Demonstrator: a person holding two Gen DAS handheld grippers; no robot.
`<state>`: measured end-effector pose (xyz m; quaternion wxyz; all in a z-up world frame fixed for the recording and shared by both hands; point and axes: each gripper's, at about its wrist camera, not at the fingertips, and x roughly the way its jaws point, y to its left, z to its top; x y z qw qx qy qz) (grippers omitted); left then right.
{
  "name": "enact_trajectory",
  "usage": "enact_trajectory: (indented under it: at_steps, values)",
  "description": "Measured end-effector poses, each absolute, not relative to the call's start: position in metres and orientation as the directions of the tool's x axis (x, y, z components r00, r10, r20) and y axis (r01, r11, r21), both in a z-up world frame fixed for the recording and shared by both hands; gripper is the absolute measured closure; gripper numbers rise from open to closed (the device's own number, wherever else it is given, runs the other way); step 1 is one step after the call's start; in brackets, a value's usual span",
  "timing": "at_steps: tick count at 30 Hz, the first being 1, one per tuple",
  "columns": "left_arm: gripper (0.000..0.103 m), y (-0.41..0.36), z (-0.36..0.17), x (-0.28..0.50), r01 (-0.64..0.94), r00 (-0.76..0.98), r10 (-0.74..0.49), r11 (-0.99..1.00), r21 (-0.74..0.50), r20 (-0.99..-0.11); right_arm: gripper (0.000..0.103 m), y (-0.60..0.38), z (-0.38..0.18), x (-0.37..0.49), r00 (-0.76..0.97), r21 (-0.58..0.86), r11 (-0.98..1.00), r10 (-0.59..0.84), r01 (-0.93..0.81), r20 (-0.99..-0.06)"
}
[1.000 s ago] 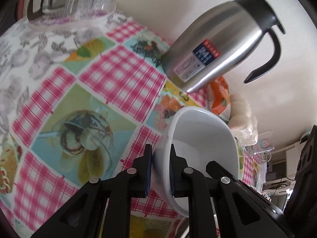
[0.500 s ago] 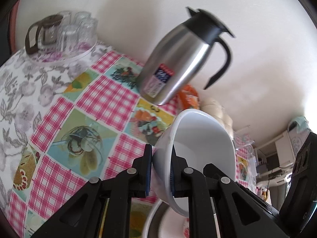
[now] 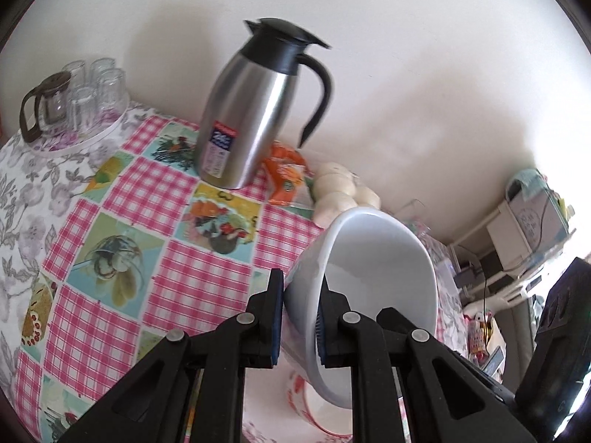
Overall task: Organize plates and bowls
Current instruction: 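Lift the white square bowl and carry it over the steel basin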
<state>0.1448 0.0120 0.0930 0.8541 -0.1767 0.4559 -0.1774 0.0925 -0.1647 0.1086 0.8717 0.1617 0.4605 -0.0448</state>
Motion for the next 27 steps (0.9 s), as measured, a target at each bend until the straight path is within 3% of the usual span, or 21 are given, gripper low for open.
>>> enact_trajectory:
  at_steps: [13,27]
  values:
    - [0.088,-0.049,0.104,0.122,0.243,0.506,-0.438,0.899,-0.364,-0.743,0.092,-0.215,0.113,0.049,0.611,0.293,0.901,0.039,0.321,-0.79]
    - [0.088,-0.067,0.125,0.1,0.279,0.534,-0.435,0.9,-0.335,-0.725,0.091,-0.236,0.129,0.02,0.633,0.335,0.878,0.049,0.341,-0.773]
